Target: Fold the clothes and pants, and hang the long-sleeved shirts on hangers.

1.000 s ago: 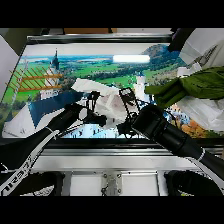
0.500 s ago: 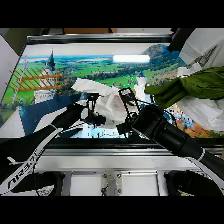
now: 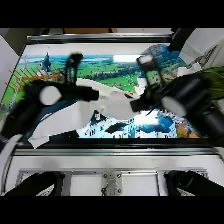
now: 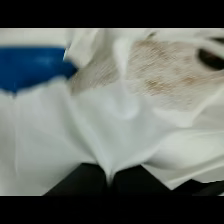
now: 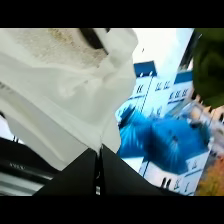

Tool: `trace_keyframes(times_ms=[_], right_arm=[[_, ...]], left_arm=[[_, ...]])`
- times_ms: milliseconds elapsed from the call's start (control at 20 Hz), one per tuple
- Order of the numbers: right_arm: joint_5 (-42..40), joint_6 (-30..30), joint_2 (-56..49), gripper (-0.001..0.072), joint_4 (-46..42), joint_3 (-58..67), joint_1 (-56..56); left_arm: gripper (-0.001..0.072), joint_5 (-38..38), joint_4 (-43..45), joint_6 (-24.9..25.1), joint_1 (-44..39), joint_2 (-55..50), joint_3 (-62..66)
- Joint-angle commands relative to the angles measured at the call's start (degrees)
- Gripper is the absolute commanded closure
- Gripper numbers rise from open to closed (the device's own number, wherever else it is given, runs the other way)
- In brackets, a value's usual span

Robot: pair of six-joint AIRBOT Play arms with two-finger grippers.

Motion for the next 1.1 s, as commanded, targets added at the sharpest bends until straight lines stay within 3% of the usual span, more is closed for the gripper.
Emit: trace_keyframes(times_ms=[0, 150, 450, 700, 800, 1050], right_arm=[[3.7, -8.3, 0.2, 0.0698, -1.8, 19.5, -3.1], [3.0, -8.4, 0.5, 0.0699, -1.8, 31.3, -3.1], [1.6, -8.1, 2.7, 0.0699, -2.9, 30.1, -3.3], [10.3, -2.9, 2.5, 0.0699, -3.1, 18.9, -3.1], [13.6, -0.7, 2.9, 0.0699, -1.2, 10.2, -0.9], [5.9, 1.1, 3.4, 0.0698, 12.9, -9.6, 6.5]], left_arm=[[0.0690, -2.2, -0.2, 1.8, -4.9, 8.0, 17.1], [0.0690, 0.1, 0.4, 3.3, -11.8, 7.8, 29.7], [0.0690, -7.7, 0.2, 3.8, -11.5, -2.2, 43.2], [0.0690, -21.2, 0.1, 2.1, -1.1, -3.7, 27.1], [0.0690, -22.6, 0.0, 2.1, 1.3, -1.4, 15.6], [0.0690, -21.3, -5.5, 1.5, 2.2, 5.9, -14.6]])
